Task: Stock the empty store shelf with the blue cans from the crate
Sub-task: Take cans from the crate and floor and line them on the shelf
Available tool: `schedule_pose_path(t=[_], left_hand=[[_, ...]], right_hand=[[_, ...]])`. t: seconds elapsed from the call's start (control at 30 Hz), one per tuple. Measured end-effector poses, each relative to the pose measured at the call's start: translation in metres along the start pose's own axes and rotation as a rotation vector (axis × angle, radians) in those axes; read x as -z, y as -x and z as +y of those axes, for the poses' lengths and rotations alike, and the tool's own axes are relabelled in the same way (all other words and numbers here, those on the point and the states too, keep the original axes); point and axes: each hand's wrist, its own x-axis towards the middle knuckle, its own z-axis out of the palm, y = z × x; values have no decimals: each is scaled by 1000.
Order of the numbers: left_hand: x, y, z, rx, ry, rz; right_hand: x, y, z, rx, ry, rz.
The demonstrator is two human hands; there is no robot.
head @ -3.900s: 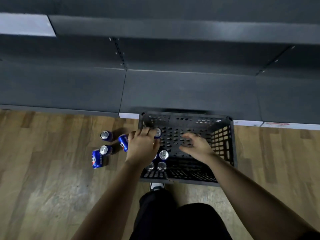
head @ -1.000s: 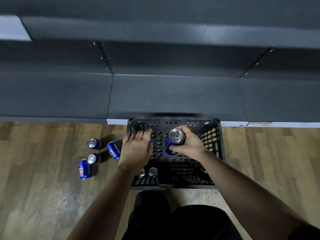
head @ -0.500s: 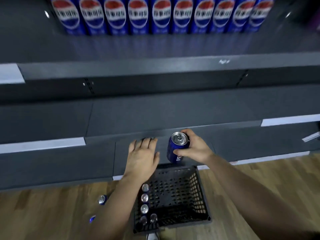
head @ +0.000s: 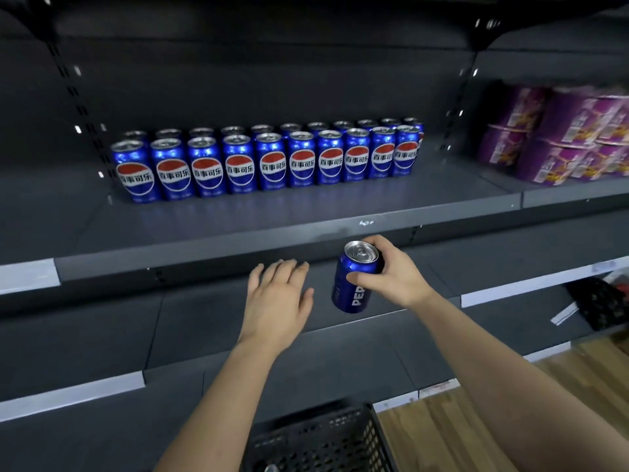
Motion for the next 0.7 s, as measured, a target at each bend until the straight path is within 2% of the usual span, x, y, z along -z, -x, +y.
schedule_pose_path(t=[0.37, 0.7], left_hand=[[-8, -69, 35, -6, -32, 16], [-45, -156, 75, 106, -111, 6]], right_hand=[[80, -49, 17, 44, 17, 185], [187, -130, 25, 164, -5, 183]])
